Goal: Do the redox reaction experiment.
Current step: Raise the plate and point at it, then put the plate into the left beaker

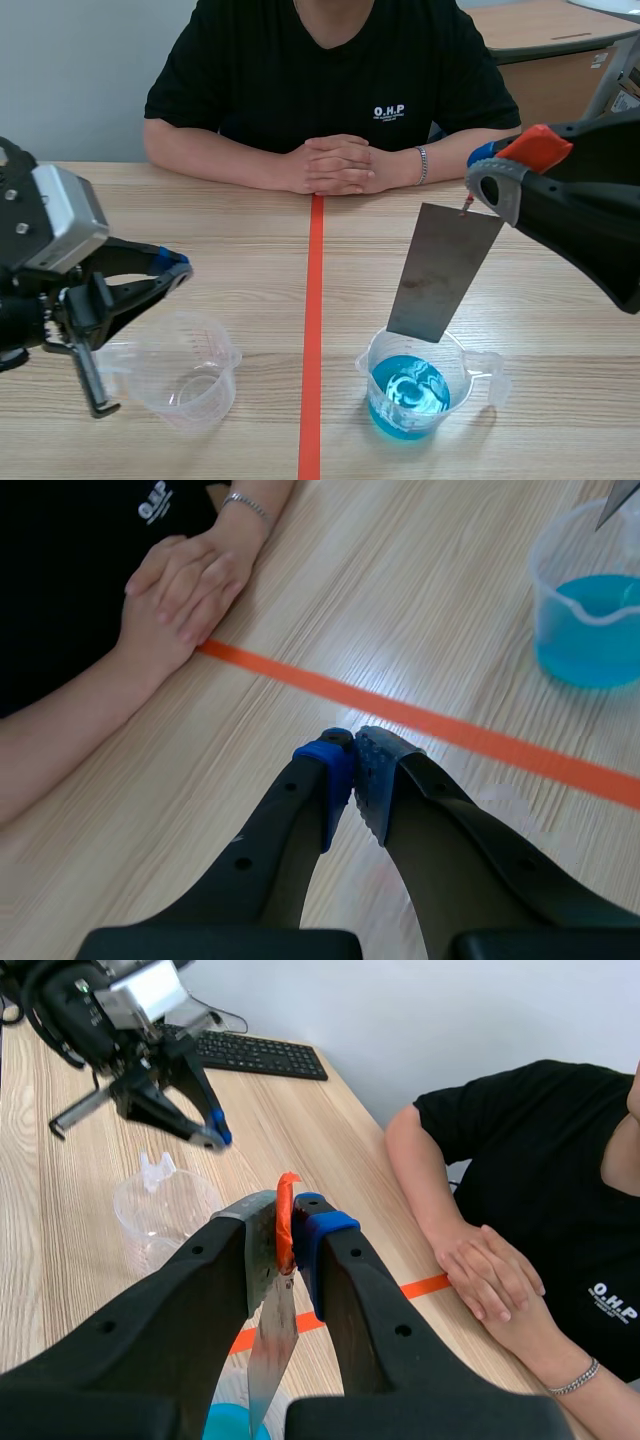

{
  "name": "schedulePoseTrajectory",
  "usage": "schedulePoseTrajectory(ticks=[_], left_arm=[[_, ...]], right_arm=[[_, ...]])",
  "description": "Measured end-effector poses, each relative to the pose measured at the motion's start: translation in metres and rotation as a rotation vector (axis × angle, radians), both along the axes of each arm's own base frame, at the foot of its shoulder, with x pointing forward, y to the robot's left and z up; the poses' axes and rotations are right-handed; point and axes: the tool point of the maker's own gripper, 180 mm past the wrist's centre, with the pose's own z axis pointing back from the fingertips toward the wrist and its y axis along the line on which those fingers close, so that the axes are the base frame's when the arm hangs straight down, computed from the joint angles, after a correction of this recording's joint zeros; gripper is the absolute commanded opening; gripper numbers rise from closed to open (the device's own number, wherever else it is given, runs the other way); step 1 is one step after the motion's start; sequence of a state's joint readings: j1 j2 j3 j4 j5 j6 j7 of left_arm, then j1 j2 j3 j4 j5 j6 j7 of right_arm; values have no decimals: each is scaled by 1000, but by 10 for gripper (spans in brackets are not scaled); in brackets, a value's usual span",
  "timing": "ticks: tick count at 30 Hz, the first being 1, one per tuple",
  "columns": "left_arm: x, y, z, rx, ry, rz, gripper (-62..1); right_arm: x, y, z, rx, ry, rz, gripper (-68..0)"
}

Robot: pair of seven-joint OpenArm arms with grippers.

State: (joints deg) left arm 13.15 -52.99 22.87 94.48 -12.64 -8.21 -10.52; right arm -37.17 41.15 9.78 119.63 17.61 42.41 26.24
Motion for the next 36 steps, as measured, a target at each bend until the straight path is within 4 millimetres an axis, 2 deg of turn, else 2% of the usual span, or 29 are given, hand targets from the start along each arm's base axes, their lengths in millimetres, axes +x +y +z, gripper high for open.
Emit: schedulePoseTrajectory(ticks=[5,10,16,24,36], left_arm=[[-13,43,-3,34,6,132,-567],[-35,81,-5,48,38,267,-567],[-68,117,1,-17,70,487,-567],[-117,125,-19,-50,193,651,-567],[-148,128,-31,-68,272,768,-567]], right_arm=[[0,0,0,0,0,0,-658],[0,0,0,0,0,0,-658],[0,0,0,0,0,0,-658],[0,0,0,0,0,0,-658],[0,0,-1,-4,1,-1,-658]])
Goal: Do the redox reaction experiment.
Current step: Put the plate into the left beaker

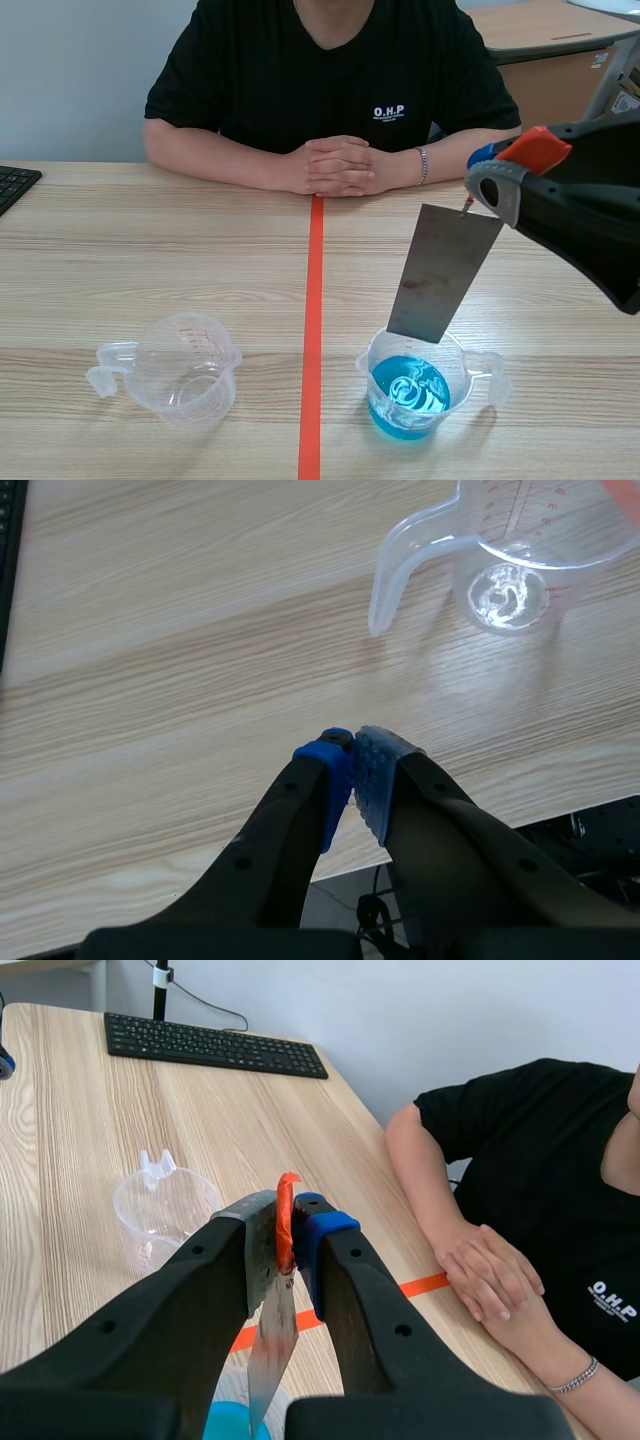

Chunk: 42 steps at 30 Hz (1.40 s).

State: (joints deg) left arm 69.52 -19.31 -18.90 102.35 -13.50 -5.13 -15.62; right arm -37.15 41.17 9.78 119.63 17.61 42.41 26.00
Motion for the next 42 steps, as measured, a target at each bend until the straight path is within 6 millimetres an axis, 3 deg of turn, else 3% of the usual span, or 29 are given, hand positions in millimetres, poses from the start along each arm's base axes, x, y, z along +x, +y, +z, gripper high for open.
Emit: schedulePoseTrajectory(ticks=[19,42], left_arm=[[-9,-6,-8,10,30,13,-567],[-10,-6,-8,10,33,14,-567]], right_arm=[[6,6,18,25,-39,53,-658],[10,65,26,39,-65,210,-658]])
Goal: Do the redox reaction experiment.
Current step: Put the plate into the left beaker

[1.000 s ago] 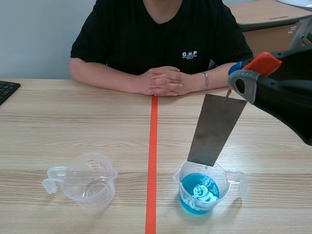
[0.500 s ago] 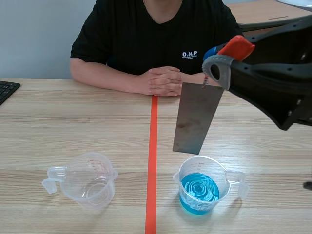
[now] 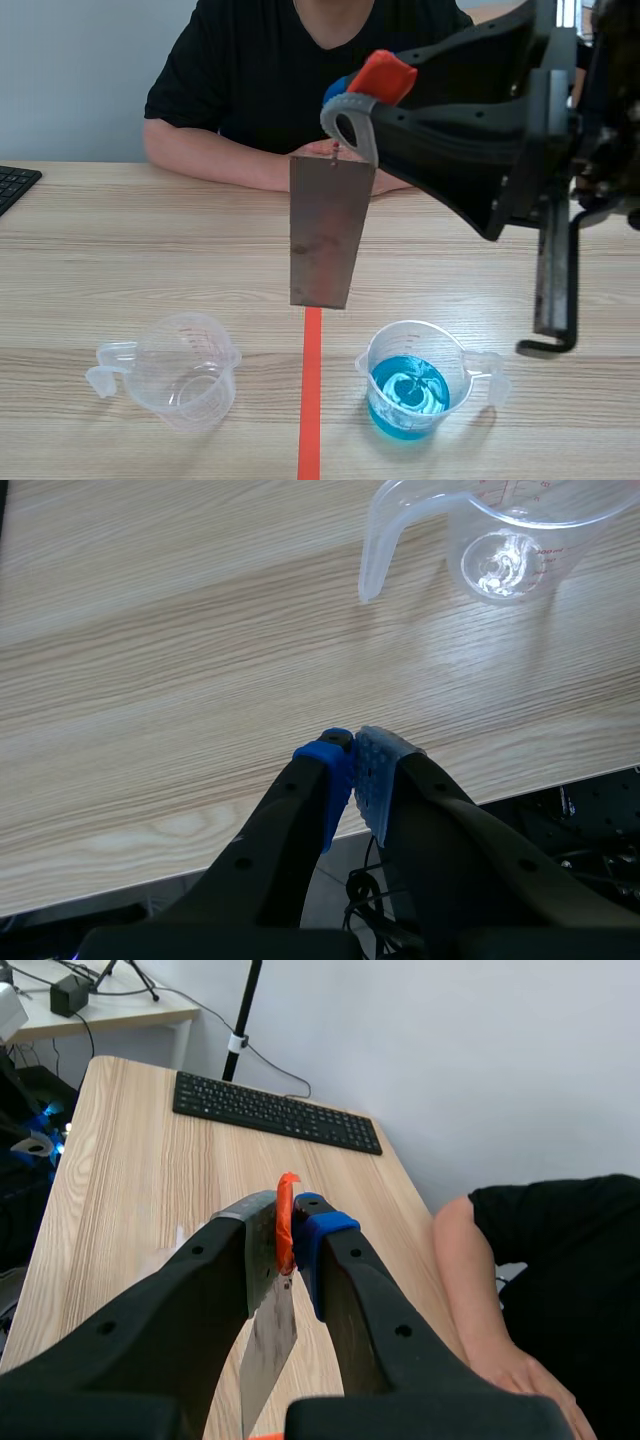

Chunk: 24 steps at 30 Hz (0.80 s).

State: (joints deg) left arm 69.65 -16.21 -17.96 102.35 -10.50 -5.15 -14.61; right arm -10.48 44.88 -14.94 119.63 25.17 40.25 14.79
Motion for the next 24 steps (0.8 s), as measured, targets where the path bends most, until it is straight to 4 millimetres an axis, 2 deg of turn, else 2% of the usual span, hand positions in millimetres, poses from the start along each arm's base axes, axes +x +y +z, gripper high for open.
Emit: schedulePoseTrajectory(ticks=[7,21,24], left_arm=[[0,0,0,0,0,0,-567],[0,0,0,0,1,0,-567],[0,0,0,0,3,1,-567]], right_arm=[[4,25,5,7,-17,21,-658],[-6,88,15,58,13,93,-658],[-6,101,11,60,44,110,-658]])
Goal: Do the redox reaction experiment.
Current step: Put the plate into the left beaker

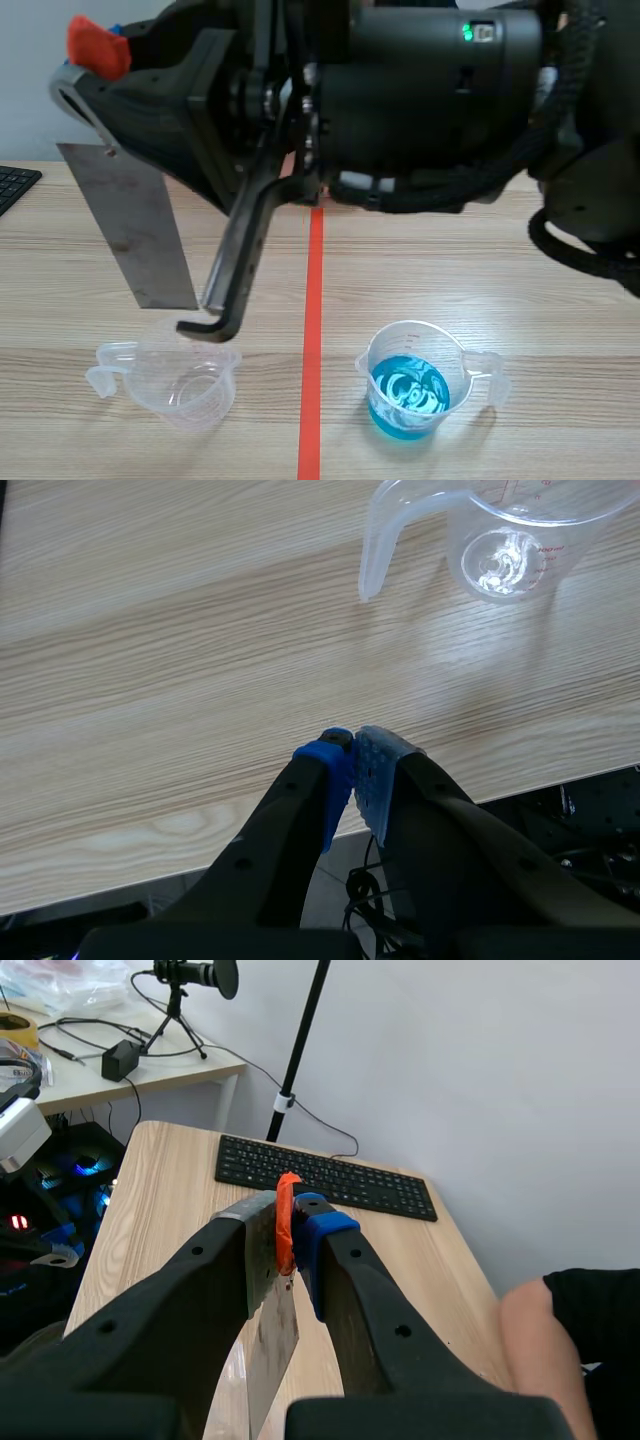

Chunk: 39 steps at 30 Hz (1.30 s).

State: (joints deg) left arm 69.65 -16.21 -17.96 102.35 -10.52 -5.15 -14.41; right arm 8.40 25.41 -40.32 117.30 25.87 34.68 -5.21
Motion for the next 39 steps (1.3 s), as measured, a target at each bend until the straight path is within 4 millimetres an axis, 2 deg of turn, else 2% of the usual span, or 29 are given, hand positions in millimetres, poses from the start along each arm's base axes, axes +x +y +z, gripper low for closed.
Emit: schedulePoseTrajectory(ticks=[8,17,25,32,39], left_arm=[[0,0,0,0,0,0,-567],[0,0,0,0,0,0,-567],[0,0,0,0,0,0,-567],[-2,1,-3,5,22,4,-567],[-2,1,-3,5,22,4,-567]], right_arm=[[7,20,-19,-8,83,-2,-658],[12,33,-34,-34,116,-25,-658],[20,32,-39,-38,130,-67,-658],[31,30,-61,-62,182,-101,-658],[33,30,-76,-67,197,-101,-658]])
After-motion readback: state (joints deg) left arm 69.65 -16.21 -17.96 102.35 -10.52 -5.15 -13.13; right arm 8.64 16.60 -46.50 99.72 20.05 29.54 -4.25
